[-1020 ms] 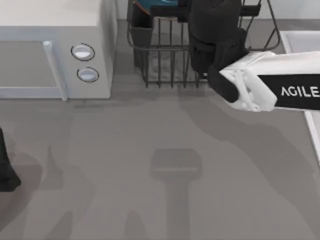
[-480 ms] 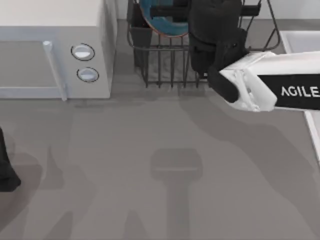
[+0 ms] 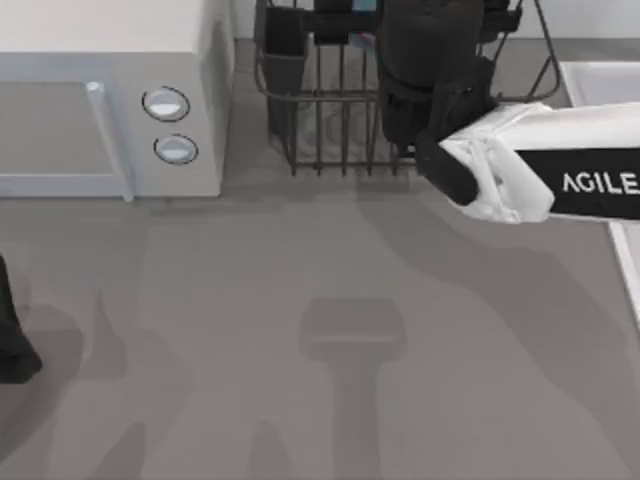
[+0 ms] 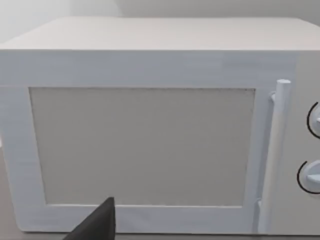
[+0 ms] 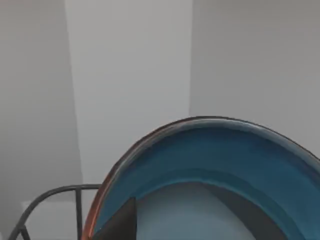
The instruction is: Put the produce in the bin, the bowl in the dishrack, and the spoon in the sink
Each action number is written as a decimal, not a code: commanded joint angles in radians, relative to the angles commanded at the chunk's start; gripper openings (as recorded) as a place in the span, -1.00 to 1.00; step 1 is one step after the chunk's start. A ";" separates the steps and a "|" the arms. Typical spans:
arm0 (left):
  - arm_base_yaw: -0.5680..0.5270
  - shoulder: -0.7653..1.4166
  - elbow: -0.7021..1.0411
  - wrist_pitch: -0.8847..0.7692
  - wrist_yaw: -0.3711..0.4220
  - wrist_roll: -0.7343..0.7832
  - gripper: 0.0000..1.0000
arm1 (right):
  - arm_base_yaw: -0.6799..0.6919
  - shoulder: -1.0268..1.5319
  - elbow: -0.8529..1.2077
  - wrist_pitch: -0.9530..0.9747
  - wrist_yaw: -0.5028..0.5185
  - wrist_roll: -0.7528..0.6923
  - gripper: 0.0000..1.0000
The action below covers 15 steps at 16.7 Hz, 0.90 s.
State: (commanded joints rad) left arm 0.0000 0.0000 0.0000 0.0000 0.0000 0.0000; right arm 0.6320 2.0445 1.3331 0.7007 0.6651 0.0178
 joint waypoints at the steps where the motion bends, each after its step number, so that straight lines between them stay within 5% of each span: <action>1: 0.000 0.000 0.000 0.000 0.000 0.000 1.00 | 0.000 0.000 0.000 0.000 0.000 0.000 1.00; 9: 0.000 0.000 0.000 0.000 0.000 0.000 1.00 | 0.002 -0.031 -0.030 -0.013 -0.005 -0.001 1.00; 15: 0.000 0.000 0.000 0.000 0.000 0.000 1.00 | -0.021 -0.378 -0.333 -0.121 -0.055 -0.011 1.00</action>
State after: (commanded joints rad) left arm 0.0000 0.0000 0.0000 0.0000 0.0000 0.0000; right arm 0.6111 1.6669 1.0004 0.5801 0.6102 0.0070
